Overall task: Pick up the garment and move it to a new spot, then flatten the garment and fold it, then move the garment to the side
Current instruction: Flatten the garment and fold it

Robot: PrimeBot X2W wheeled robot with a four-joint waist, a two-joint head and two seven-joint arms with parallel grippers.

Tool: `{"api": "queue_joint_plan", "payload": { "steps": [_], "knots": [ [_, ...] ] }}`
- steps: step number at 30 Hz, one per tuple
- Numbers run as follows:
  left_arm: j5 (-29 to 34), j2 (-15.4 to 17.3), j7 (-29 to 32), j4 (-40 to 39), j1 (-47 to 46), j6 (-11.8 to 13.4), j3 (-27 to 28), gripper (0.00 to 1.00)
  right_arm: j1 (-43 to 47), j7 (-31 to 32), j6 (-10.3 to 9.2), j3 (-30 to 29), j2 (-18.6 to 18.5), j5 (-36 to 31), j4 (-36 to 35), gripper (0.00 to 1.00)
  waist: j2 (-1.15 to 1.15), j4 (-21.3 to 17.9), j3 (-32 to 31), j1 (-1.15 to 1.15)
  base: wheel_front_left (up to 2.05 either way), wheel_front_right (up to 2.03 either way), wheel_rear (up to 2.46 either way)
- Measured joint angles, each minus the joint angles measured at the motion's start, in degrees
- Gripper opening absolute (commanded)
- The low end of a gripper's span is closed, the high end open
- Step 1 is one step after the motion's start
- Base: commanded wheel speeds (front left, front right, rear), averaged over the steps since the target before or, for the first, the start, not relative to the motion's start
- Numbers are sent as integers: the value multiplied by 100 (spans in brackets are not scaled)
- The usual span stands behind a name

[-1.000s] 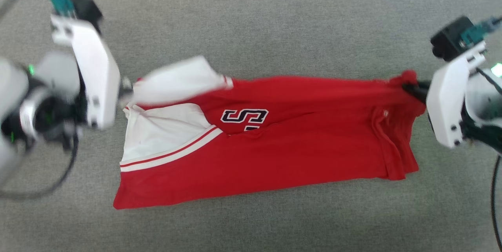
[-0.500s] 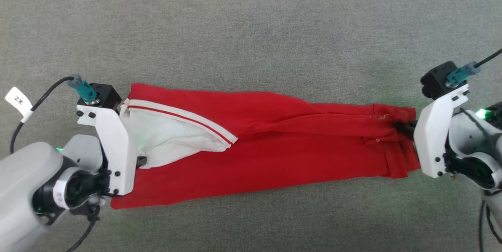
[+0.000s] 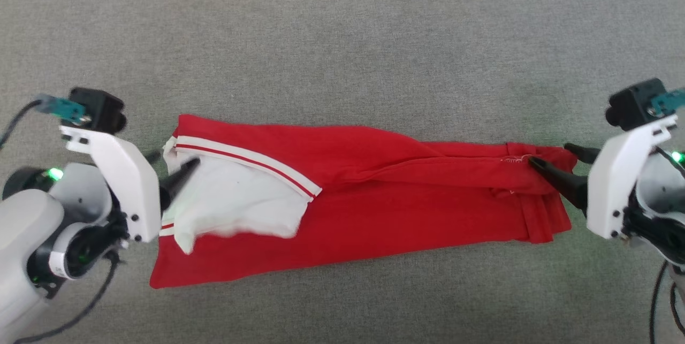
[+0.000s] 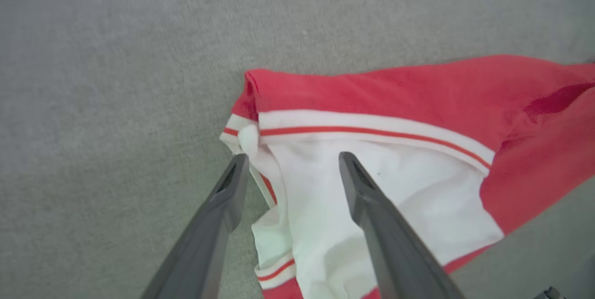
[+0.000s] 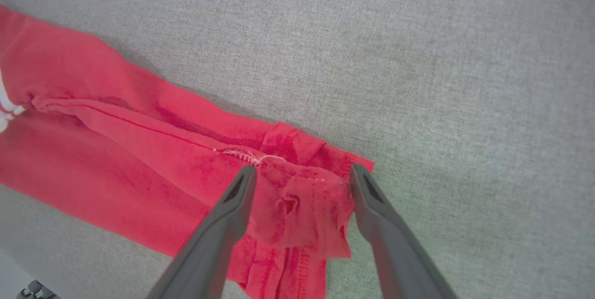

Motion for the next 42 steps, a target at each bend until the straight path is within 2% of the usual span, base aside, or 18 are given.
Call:
{"api": "queue_joint_plan", "payload": {
  "steps": [1,2,3,7,8,9,14,19,22,25,35,42],
  "knots": [
    [52,24,-248,-29,23,-46,67,100,98,2,0,-79,3,4,-59,100,0,5,-3,0,0,0,0],
    [52,24,-248,-29,23,-46,67,100,98,2,0,-79,3,4,-59,100,0,5,-3,0,0,0,0],
    [249,76,-740,-67,111,-99,172,100,294,4,0,-280,29,0,-151,100,0,23,-14,0,0,0,0],
    [476,118,-1792,-153,401,-210,348,100,631,8,1,-538,87,-55,-365,100,0,69,-55,0,0,0,0],
    [476,118,-1792,-153,401,-210,348,100,631,8,1,-538,87,-55,-365,100,0,69,-55,0,0,0,0],
    [635,149,-2071,-159,475,-208,371,100,710,8,0,-591,94,-56,-398,100,0,85,-71,0,0,0,0],
    [816,249,-3209,-189,990,-86,601,100,1004,7,0,-825,136,-135,-456,100,0,189,-163,0,0,0,0],
    [984,199,-3496,-220,1569,151,1123,100,1113,-55,0,-922,190,-274,-344,100,0,351,-243,0,0,0,0],
    [1258,-91,-3504,-289,2001,159,1747,100,1107,-98,0,-918,203,-327,-97,100,0,468,-271,0,0,0,0],
    [1511,-415,-3508,-270,2549,42,2318,100,1071,-83,0,-851,188,-348,231,100,0,584,-287,0,0,0,0],
    [2752,-1595,-3510,-199,3732,-687,4161,100,568,127,1,-389,67,-250,1162,100,0,918,-279,0,0,0,0],
    [3250,-2362,-3510,-131,4250,-1184,5018,100,329,47,-1,-74,-30,-87,1446,100,0,983,-261,0,0,0,0]
  ]
}}
